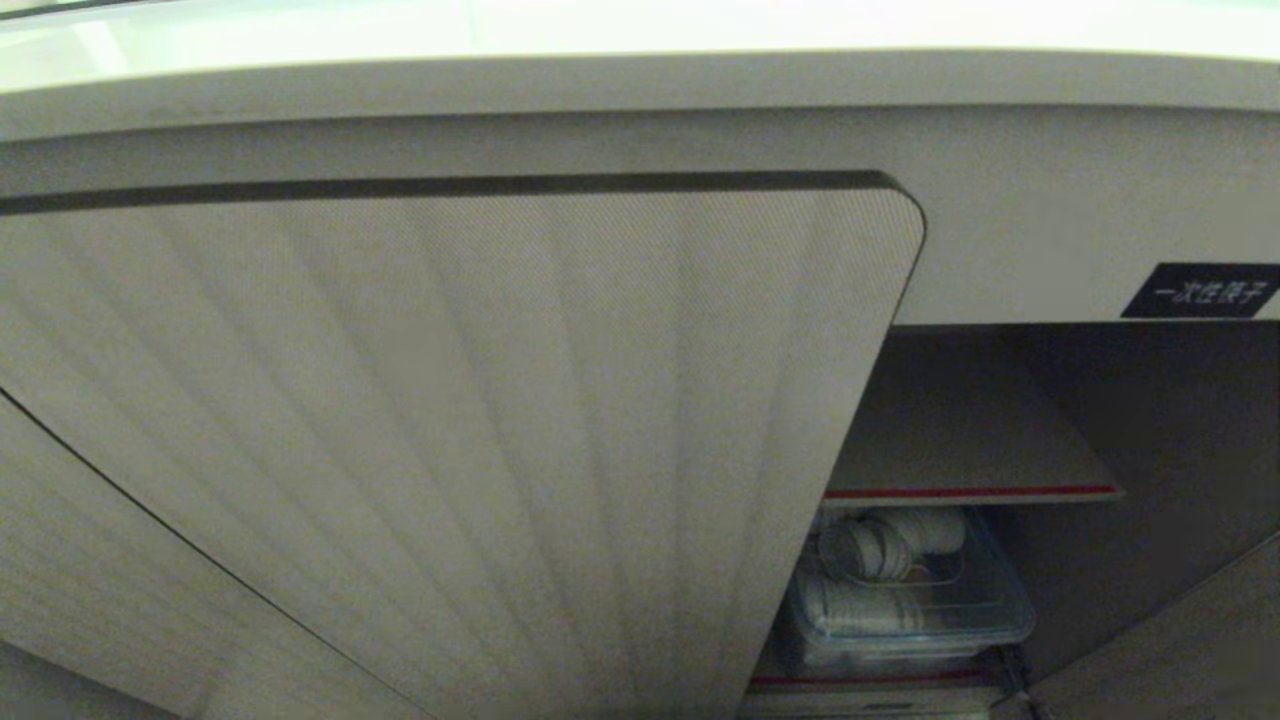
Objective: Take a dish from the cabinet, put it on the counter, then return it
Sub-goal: Put it back into the cabinet
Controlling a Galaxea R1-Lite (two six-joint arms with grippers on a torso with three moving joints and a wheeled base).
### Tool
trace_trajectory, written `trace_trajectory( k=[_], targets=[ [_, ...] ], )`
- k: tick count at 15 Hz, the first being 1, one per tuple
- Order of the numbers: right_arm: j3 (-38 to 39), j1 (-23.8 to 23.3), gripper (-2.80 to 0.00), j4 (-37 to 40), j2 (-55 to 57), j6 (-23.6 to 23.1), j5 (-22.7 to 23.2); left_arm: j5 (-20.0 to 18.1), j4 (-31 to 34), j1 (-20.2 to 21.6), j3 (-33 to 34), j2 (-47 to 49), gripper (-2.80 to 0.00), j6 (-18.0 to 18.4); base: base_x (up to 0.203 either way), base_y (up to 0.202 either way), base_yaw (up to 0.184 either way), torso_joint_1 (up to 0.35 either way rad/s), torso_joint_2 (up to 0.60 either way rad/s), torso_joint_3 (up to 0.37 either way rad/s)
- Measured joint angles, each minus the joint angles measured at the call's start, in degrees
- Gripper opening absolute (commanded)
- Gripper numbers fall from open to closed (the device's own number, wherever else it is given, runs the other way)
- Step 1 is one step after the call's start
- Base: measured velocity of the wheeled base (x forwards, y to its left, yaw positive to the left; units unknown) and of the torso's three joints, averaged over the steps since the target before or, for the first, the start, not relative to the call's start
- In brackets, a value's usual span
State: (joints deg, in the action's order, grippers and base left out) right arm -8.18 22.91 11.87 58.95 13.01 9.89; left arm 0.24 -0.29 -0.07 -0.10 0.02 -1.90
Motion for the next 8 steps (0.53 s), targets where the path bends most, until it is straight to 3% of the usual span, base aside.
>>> trace_trajectory(
  k=[8],
  targets=[
    [-0.77,-0.34,-2.8,-2.7,1.97,0.18,-0.13,0.02,0.01,0.0,0.02,0.0,-2.8,0.0,0.0,0.0,0.0,0.0,0.0,0.0]
  ],
)
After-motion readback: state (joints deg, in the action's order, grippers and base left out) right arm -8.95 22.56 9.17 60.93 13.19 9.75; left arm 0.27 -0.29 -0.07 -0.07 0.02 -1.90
